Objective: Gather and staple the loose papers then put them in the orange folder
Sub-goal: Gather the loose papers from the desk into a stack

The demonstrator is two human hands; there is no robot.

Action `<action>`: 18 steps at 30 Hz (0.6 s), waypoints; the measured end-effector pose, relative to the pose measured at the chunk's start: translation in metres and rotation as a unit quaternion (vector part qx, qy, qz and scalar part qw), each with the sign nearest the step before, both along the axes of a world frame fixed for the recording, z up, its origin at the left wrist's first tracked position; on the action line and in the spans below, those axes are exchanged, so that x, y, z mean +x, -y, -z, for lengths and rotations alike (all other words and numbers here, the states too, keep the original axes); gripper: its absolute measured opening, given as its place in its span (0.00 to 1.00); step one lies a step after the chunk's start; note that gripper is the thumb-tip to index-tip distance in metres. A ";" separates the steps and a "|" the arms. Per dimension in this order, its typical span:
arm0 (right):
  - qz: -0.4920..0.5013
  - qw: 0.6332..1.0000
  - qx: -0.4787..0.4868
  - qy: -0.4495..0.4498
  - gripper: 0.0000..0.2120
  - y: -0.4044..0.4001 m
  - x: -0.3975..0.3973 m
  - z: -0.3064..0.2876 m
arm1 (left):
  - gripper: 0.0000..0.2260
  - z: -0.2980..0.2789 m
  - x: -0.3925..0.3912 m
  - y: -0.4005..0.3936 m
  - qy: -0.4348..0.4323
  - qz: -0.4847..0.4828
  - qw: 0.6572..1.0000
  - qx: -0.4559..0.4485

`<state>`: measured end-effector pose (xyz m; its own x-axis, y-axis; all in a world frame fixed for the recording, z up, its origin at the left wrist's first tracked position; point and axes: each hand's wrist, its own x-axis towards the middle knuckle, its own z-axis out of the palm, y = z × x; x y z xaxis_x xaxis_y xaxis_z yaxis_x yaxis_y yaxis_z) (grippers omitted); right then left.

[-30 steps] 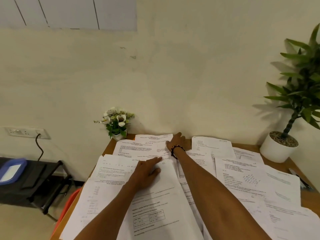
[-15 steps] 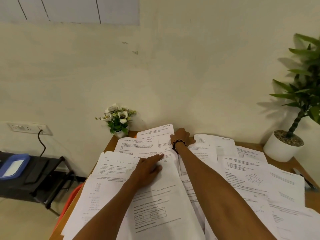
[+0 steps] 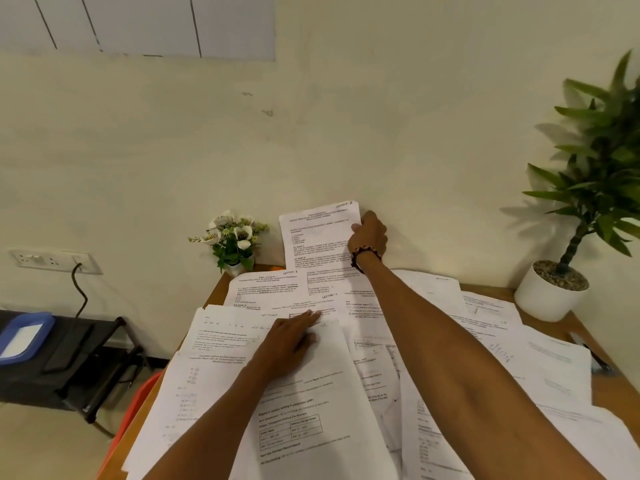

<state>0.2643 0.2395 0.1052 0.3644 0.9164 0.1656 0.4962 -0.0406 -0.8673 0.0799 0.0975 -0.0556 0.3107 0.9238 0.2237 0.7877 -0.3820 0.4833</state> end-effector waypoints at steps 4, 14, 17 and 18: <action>0.023 0.997 0.067 -0.007 0.10 0.004 0.014 -0.020 | 0.22 -0.001 0.000 0.001 0.012 0.000 1.000 0.021; -0.044 0.905 0.317 0.280 0.06 0.038 0.022 -0.063 | 0.15 -0.057 0.009 -0.011 0.038 -0.010 0.996 0.079; -0.095 0.890 0.308 0.323 0.06 0.061 0.019 -0.045 | 0.11 -0.084 0.009 -0.014 0.060 -0.023 0.982 0.176; -0.113 0.888 0.303 0.327 0.07 0.071 0.018 -0.039 | 0.09 -0.092 0.009 -0.016 0.070 -0.041 0.975 0.206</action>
